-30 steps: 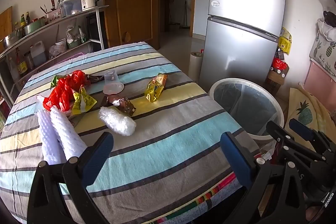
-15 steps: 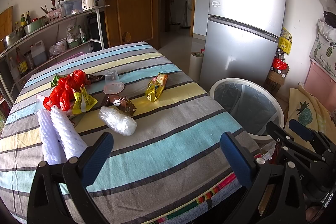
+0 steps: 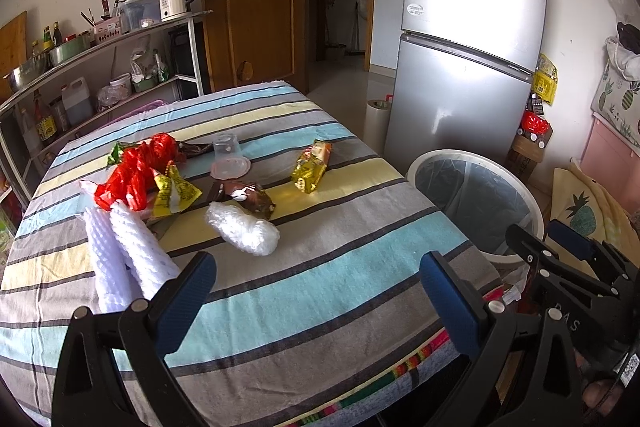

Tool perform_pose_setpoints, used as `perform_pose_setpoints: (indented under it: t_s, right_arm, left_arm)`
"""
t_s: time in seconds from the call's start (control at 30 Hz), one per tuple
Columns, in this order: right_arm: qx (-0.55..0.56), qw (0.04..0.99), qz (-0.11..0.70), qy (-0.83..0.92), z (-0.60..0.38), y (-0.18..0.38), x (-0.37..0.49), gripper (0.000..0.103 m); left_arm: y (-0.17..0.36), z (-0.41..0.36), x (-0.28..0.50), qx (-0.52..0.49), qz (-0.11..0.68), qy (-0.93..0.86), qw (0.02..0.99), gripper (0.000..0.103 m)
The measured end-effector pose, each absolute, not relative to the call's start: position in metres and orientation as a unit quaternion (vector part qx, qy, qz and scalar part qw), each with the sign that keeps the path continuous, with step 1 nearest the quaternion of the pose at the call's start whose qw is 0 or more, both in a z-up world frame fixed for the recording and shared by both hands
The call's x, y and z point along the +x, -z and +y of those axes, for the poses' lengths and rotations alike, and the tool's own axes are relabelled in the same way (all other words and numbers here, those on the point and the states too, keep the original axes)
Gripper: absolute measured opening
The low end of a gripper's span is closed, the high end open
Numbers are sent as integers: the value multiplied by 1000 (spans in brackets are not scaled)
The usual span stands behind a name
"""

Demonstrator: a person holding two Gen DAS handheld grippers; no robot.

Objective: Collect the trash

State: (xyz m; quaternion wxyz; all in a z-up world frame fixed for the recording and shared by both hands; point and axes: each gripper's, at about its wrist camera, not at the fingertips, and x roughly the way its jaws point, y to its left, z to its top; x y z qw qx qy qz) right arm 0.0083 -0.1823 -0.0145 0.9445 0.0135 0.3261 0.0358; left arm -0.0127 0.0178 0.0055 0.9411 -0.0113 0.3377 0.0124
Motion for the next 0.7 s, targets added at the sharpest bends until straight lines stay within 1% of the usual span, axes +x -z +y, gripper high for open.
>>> perform_pose_setpoints:
  t_s: [0.27, 0.43, 0.7]
  right_arm:
    - [-12, 943, 302, -141, -134, 3, 11, 64]
    - [-22, 929, 317, -191, -101, 4, 21, 64]
    - [-32, 923, 327, -197, -67, 4, 57, 64]
  left_arm:
    - [-9, 89, -31, -48, 342, -82, 935, 103]
    - [0, 141, -37, -92, 359, -124, 921, 103]
    - [13, 192, -34, -158, 364, -128, 909, 103]
